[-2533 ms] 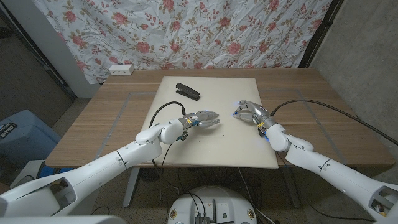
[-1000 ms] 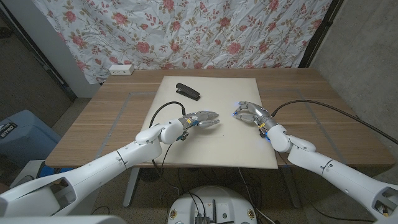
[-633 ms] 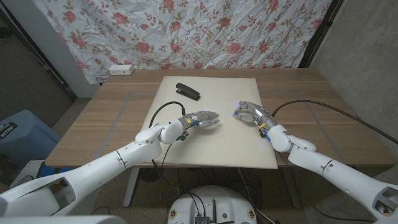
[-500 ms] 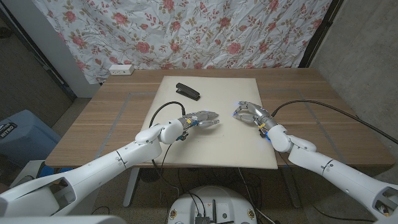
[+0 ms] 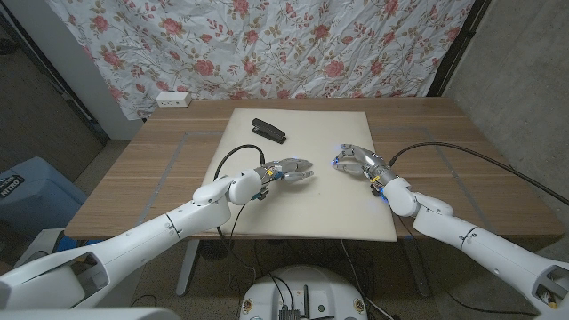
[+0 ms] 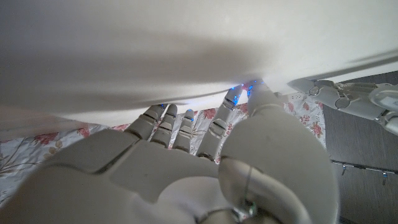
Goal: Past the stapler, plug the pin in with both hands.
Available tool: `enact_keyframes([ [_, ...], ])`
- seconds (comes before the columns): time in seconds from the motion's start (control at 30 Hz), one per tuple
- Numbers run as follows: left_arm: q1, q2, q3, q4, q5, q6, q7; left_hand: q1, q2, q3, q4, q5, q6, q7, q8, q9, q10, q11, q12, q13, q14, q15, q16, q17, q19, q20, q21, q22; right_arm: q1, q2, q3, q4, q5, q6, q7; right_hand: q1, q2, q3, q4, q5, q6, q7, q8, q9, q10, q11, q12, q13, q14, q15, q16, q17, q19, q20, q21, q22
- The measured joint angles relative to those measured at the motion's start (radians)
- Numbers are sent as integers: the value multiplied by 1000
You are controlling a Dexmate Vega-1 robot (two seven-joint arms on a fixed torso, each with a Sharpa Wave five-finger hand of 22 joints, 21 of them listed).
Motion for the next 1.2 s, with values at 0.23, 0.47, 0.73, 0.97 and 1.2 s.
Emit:
enact_keyframes([
  [0.23,0,-1,0,0,-1,3,-2,0,0,3,3,0,0,0,0,0,0,0,0,0,0,0,0,0,0,0,0,0,2,-2,1,5,5,12,9,-8,-8,0,0,0,-21,-4,-9,0,-14,0,-3,0,-5,5,0,0,-7,7,-1,0],
  [0.47,0,-1,0,0,-3,6,-3,0,0,4,4,0,0,0,0,0,0,0,0,-1,0,0,-1,-1,0,0,-3,-1,5,-4,1,12,9,24,19,-13,-13,-3,3,0,-50,0,-24,0,-26,1,-4,0,-13,12,-10,5,-11,11,0,-1],
  [0.73,0,-1,1,-1,-4,9,-3,0,0,8,0,0,0,0,0,0,0,0,0,0,0,0,-2,-1,0,0,-4,0,8,-6,2,20,14,43,29,-23,-23,-14,6,-3,-87,5,-37,-2,-51,9,-4,0,-32,22,-17,5,-18,18,0,-1],
  [0.97,0,-1,2,0,-4,8,-1,0,0,11,3,0,0,0,0,0,0,0,0,0,0,0,0,0,0,0,-4,0,12,-9,2,29,17,62,39,-68,-46,-28,20,-4,-123,19,-55,-10,-72,15,-3,5,-46,25,-24,9,-27,27,0,0],
  [1.2,-1,-2,2,3,-1,3,7,0,0,12,4,0,0,0,0,0,0,0,0,0,0,0,0,0,2,2,-6,0,17,-13,4,38,21,81,50,-112,-54,-47,34,1,-176,21,-82,-17,-101,22,-3,5,-61,39,-35,9,-51,32,0,6],
])
